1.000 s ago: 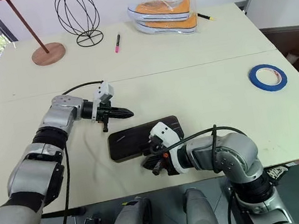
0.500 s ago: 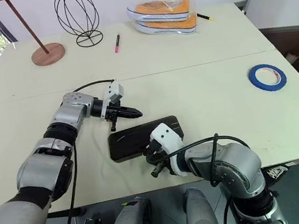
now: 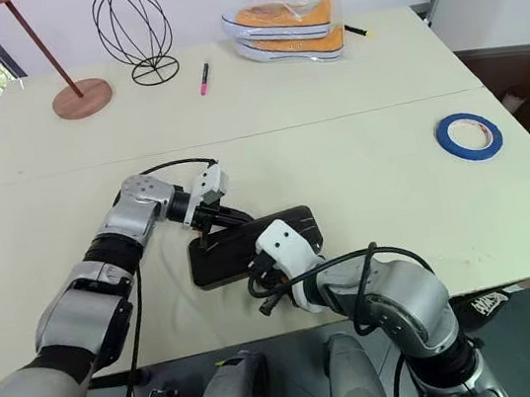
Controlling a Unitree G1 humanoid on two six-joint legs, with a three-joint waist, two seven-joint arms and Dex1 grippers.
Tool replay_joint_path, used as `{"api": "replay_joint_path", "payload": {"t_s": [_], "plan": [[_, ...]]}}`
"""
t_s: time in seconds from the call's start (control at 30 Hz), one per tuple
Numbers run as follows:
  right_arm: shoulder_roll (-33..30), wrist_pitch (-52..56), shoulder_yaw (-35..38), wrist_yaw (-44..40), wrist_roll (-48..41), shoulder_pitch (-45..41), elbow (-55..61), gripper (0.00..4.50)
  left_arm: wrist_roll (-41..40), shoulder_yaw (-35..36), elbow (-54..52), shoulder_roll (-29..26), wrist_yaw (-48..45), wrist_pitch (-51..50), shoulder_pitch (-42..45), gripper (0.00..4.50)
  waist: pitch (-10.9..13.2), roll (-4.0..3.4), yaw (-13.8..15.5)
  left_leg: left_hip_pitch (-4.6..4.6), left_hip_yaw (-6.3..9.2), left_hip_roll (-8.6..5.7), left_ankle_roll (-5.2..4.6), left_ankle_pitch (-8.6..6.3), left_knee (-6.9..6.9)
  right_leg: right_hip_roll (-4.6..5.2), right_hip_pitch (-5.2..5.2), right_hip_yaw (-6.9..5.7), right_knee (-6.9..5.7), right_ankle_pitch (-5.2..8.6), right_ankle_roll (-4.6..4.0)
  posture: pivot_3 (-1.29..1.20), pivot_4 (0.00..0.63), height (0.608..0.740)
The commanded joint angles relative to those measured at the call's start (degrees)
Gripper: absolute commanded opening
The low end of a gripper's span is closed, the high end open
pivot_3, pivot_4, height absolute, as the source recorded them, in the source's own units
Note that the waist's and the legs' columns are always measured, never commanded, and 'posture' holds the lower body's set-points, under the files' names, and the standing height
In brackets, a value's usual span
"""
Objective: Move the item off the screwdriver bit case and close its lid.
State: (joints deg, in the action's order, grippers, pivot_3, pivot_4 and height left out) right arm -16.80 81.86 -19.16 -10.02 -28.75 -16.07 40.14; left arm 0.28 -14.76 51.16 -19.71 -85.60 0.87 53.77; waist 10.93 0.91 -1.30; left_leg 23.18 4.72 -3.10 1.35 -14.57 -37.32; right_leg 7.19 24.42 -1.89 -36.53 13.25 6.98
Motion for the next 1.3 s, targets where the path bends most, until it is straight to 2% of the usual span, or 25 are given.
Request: {"api": "replay_joint_path", "payload": {"t_s": [0.03, 0.23, 0.5, 0.63, 0.87, 1.07, 1.3], "plan": [[-1.5, -8.3, -2.7, 3.2, 7.1, -2.0, -3.9, 0.08, 0.6, -2.7, -3.5, 1.5, -2.6, 1.7, -2.6, 0.00, 0.0, 0.01, 0.0, -0.06, 0.00, 0.02, 0.00, 0.00, 0.00, -0.02, -0.03, 0.00, -0.02, 0.00, 0.00, 0.00, 0.150, 0.740], [-1.9, -14.4, -5.1, 4.0, 10.5, -3.1, -6.7, 0.08, 1.0, -5.1, -9.0, 0.7, -5.1, 0.7, -6.6, 0.00, -0.2, 0.05, 0.0, -0.96, 0.08, 0.46, -0.03, -0.02, 0.20, -0.36, -0.98, 0.01, 0.29, -0.02, -0.08, 0.00, 0.150, 0.740], [-2.2, -16.6, -6.0, 3.7, 11.9, -6.5, -8.3, 0.08, 2.0, -8.0, -14.9, -0.7, -6.7, -0.3, -12.1, 0.00, -0.6, 0.02, -1.2, -1.09, 0.07, 0.83, -0.08, -0.05, 0.31, -0.74, -0.98, 0.01, 0.33, -0.03, -0.40, 0.00, 0.150, 0.740], [-2.4, -16.4, -5.9, 3.7, 11.7, -6.8, -7.7, 0.08, 3.3, -9.0, -15.7, -1.3, -6.9, 0.8, -14.1, 0.00, -1.0, 0.00, -1.2, -1.13, 0.07, 0.86, -0.39, -0.24, 0.31, -0.81, -0.99, 0.02, 0.33, 0.03, -0.51, 0.00, 0.150, 0.740], [-2.9, -16.6, -6.6, 3.7, 12.2, -7.7, -6.7, 0.08, 7.4, -11.5, -13.7, -2.0, -5.9, 6.9, -18.1, 0.00, -1.4, -0.05, -1.2, -1.23, 0.07, 0.96, -0.68, -0.41, 0.32, -0.94, -1.03, 0.03, 0.34, 0.11, -0.64, 0.00, 0.150, 0.740], [-3.2, -16.7, -6.8, 3.7, 12.3, -8.7, -6.3, 0.08, 10.4, -12.5, -10.4, -1.4, -5.0, 13.7, -19.8, 0.00, -1.8, -0.32, -1.2, -1.71, 0.02, 0.97, -1.13, -0.68, 0.37, -0.95, -1.45, 0.06, 0.39, 0.30, -0.72, 0.00, 0.150, 0.740], [-3.7, -16.7, -6.8, 3.0, 12.3, -9.4, -6.5, 0.08, 13.4, -11.2, -5.0, -0.4, -1.5, 19.6, -18.1, 0.00, -2.4, -1.24, -1.2, -1.82, 0.02, 0.97, -1.23, -0.74, 0.44, -0.95, -1.53, 0.06, 0.39, 0.40, -0.71, 0.00, 0.150, 0.740]]}}
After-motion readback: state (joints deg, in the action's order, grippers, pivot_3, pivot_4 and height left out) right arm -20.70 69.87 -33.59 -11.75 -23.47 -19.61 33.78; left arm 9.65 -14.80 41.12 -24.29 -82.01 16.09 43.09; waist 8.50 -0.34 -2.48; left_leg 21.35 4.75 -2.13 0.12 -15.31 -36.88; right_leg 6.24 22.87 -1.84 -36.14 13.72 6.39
